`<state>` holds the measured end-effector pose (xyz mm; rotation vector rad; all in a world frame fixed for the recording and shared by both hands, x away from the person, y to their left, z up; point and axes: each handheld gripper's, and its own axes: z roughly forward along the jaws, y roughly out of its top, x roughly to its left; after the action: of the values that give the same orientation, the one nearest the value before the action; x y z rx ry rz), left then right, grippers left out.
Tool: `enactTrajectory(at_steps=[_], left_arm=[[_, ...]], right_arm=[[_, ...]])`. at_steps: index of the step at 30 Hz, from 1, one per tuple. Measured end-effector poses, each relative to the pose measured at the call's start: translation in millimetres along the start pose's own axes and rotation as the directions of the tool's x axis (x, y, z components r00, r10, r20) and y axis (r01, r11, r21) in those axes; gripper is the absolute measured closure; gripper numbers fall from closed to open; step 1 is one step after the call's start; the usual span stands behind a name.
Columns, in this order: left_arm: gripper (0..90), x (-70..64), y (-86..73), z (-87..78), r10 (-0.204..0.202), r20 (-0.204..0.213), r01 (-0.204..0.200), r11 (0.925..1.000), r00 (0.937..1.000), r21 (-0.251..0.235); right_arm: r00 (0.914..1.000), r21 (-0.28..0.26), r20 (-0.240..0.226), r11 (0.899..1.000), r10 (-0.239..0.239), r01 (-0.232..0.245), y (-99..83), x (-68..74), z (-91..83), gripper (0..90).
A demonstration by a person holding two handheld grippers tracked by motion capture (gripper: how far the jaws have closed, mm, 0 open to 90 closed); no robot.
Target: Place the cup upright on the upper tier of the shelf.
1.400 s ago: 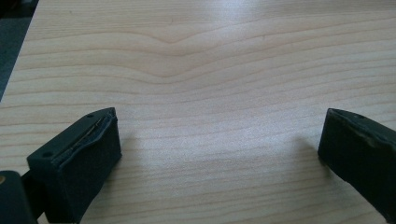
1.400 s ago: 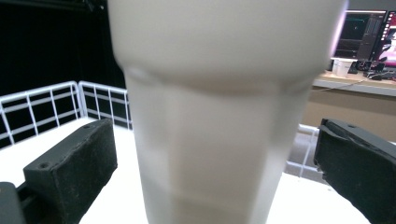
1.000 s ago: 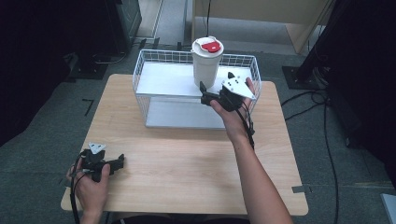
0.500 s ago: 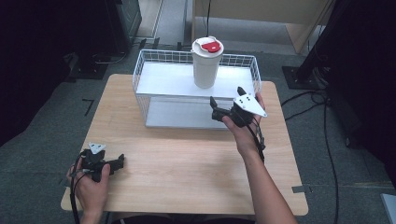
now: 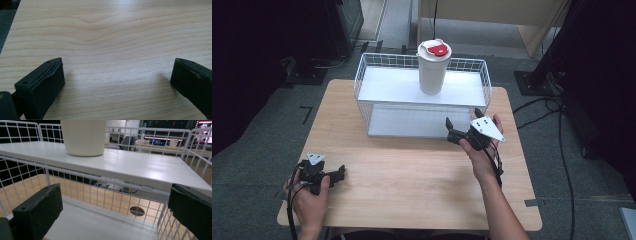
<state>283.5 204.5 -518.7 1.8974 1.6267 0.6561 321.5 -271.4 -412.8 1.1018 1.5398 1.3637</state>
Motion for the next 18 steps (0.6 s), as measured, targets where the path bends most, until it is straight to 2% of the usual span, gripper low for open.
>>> enactTrajectory(at_steps=[13, 18], left_arm=[[0.0, 0.0, 0.0, -0.1, 0.000, 0.000, 0.000, 1.0000, 1.0000, 0.001], [0.0, 0.0, 0.0, -0.1, 0.000, 0.000, 0.000, 1.0000, 1.0000, 0.001]], right_arm=[[0.9993, 0.016, 0.029, 1.000, 0.023, -0.023, -24.9, -21.0, -31.7, 0.0], [0.9986, 0.040, 0.043, 0.999, 0.030, -0.032, -38.0, -29.7, -41.4, 0.0]])
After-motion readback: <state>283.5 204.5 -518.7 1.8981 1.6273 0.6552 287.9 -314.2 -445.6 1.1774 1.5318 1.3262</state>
